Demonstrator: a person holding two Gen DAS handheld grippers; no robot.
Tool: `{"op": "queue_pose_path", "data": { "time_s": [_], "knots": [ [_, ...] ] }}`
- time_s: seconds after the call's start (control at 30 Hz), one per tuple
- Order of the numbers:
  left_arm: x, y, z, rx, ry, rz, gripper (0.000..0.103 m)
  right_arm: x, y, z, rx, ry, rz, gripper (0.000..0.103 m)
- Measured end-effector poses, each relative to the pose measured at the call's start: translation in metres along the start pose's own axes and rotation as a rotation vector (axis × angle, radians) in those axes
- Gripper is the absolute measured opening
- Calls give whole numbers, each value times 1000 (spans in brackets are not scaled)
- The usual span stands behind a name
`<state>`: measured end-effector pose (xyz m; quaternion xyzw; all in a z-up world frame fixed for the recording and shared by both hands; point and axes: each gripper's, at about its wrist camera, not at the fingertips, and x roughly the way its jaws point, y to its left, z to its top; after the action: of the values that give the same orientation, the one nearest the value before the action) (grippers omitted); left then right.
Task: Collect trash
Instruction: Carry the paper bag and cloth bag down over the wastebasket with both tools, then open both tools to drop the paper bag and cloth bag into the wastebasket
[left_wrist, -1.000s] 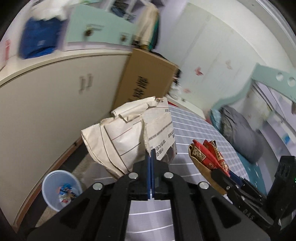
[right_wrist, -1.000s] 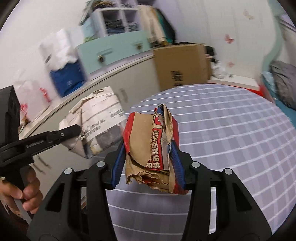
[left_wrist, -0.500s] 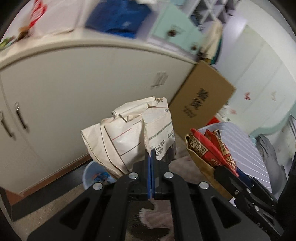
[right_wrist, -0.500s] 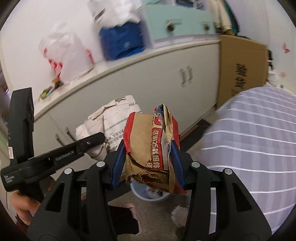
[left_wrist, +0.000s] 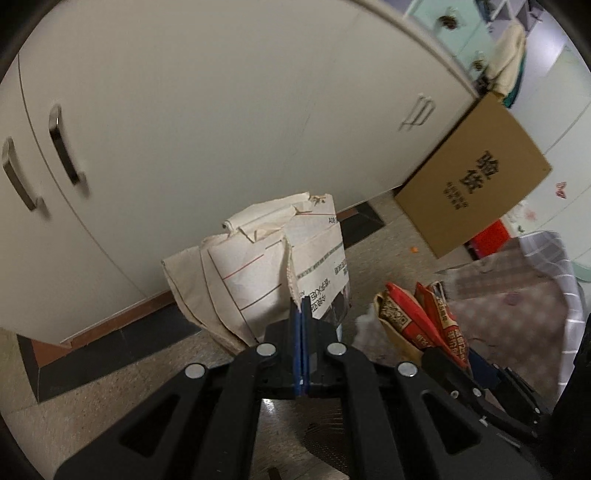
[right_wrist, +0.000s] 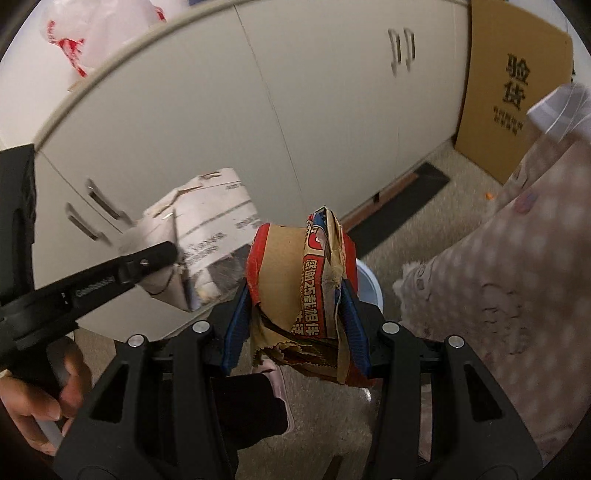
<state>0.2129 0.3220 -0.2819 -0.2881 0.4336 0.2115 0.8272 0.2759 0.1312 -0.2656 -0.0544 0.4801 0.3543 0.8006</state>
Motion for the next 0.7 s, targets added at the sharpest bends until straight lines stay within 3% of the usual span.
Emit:
{"op": "queue_pose_path", "data": {
  "time_s": [0.17,0.27,0.43,0.7],
  "knots": [
    [20,20,4,-27,18,45,1,29,0,9,19,13,11,49],
    [27,28,6,-39,26,66,1,42,1,13,30,-9,12,64],
    [37,40,5,-46,38,87,1,57,-4,12,44,13,21,65],
    [51,33,-1,-34,75,61,1,64,-16,2,76,55,25,65]
  ]
}}
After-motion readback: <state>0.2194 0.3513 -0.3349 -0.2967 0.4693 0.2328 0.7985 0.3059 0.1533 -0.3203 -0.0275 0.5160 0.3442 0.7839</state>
